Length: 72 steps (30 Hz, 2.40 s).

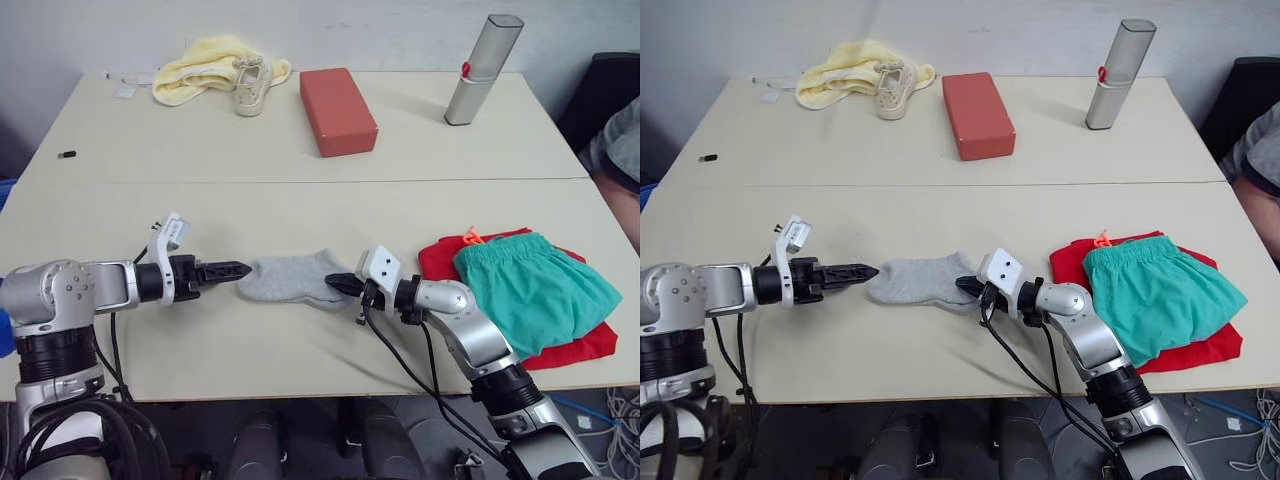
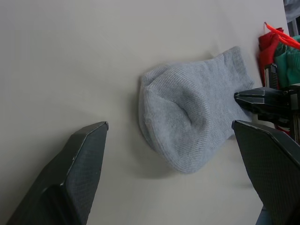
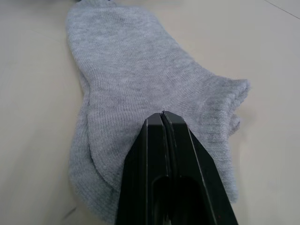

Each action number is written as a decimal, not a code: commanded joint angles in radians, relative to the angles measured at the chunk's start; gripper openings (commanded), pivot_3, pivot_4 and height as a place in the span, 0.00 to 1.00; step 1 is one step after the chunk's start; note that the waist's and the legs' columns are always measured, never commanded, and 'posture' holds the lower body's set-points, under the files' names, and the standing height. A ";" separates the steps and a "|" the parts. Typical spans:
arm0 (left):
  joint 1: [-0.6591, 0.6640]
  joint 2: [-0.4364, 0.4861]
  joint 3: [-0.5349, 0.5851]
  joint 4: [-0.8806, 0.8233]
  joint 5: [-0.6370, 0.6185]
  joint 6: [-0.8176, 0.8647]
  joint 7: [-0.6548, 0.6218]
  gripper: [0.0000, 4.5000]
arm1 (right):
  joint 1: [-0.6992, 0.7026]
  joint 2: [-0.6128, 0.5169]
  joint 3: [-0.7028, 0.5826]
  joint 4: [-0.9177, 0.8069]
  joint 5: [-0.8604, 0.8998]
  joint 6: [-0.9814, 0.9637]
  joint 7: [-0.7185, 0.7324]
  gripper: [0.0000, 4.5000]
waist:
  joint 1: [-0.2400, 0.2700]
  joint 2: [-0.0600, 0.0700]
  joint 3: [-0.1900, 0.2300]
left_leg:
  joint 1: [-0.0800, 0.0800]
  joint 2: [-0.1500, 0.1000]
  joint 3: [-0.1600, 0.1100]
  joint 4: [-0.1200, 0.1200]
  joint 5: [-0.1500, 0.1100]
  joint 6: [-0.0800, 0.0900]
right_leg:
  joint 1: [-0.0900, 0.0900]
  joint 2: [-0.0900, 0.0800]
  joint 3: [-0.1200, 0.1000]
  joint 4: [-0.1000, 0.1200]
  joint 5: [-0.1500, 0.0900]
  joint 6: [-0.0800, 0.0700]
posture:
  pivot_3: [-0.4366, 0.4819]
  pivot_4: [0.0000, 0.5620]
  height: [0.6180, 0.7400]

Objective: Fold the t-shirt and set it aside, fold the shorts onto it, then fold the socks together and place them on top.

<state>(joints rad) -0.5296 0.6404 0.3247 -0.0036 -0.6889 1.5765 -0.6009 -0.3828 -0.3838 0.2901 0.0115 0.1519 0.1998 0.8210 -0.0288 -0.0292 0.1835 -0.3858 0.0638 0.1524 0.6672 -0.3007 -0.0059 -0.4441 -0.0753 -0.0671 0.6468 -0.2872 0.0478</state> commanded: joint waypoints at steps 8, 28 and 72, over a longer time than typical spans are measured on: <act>-0.015 -0.071 -0.102 0.005 -0.026 0.038 0.036 0.90 | 0.002 0.007 0.001 -0.023 -0.012 0.002 0.015 0.00 | 0.005 0.001 -0.001 | 0.001 -0.002 0.000 0.000 0.000 0.001 | 0.001 -0.002 0.000 0.001 0.000 0.000 | 0.48 0.27 1.00; -0.096 -0.039 -0.150 -0.072 -0.042 -0.045 0.006 0.00 | 0.021 0.005 0.000 -0.051 -0.013 0.031 0.005 0.00 | 0.001 0.001 -0.001 | 0.000 -0.001 -0.001 0.000 0.001 0.000 | 0.001 -0.002 0.000 0.001 0.000 0.000 | 0.48 0.27 1.00; -0.166 -0.155 -0.568 -0.007 0.141 -0.736 -0.372 0.89 | 0.459 -0.240 -0.310 -0.420 0.124 0.207 -0.029 0.00 | 0.007 0.001 -0.001 | 0.000 -0.001 -0.001 0.001 0.002 0.000 | 0.001 0.009 0.002 -0.001 0.000 0.000 | 0.48 0.27 1.00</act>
<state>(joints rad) -0.7003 0.4953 -0.2594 -0.0191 -0.5483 0.8713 -0.9608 0.0642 -0.6178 0.0077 -0.3822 0.2616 0.3961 0.8056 -0.0217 -0.0284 0.1828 -0.3862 0.0628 0.1513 0.6685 -0.2982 -0.0060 -0.4432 -0.0655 -0.0645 0.6462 -0.2874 0.0475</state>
